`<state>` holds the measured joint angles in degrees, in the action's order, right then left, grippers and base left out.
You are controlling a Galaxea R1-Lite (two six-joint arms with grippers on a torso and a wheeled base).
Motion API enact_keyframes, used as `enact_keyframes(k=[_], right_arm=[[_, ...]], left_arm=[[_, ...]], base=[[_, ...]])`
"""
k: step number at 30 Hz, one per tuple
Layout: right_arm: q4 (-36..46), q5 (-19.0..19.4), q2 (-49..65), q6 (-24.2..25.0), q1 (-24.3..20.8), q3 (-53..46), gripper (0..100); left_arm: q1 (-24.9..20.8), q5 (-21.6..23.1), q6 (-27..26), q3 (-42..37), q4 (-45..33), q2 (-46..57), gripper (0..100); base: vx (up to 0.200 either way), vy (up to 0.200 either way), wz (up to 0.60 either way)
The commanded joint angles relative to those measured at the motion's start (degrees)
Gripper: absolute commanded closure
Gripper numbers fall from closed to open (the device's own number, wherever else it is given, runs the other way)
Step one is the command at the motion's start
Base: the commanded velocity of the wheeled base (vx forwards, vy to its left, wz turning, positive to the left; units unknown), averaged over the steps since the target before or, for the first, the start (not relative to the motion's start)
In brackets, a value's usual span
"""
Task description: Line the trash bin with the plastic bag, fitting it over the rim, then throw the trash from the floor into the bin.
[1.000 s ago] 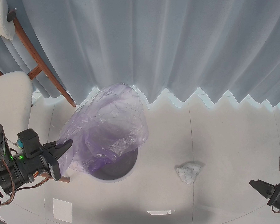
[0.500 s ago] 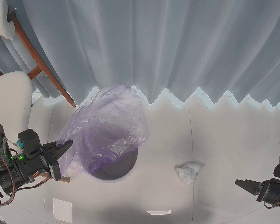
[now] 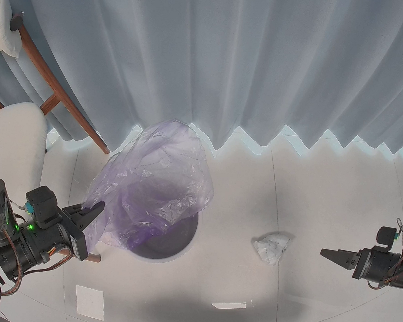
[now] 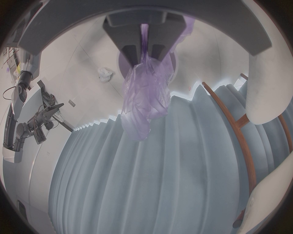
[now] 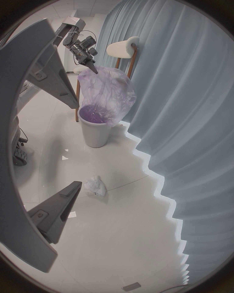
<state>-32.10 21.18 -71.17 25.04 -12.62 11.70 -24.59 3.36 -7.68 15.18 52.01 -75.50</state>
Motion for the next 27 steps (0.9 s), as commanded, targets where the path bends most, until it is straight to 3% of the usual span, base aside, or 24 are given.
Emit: enact_keyframes(k=[1, 15, 20, 27], right_arm=[[-2.1, -0.3, -7.0, -0.5, -0.5, 1.4, 0], [-16.1, -0.6, -20.3, -2.4, -0.5, 1.8, 0], [-22.8, -3.6, -26.0, -3.5, -0.8, 1.8, 0], [-38.7, -10.5, -33.6, -2.7, -3.6, 1.5, 0]], left_arm=[[0.0, 0.0, -0.2, 0.0, 0.1, -0.1, 100], [0.0, -0.3, -0.1, 0.2, 0.0, 0.0, 100], [0.0, -0.3, -0.1, 0.2, 0.0, -0.2, 100], [0.0, -0.3, -0.1, 0.2, 0.0, -0.4, 100]], base=[[0.000, 0.000, 0.00], [0.000, 0.000, 0.00], [0.000, 0.000, 0.00], [0.000, 0.000, 0.00]])
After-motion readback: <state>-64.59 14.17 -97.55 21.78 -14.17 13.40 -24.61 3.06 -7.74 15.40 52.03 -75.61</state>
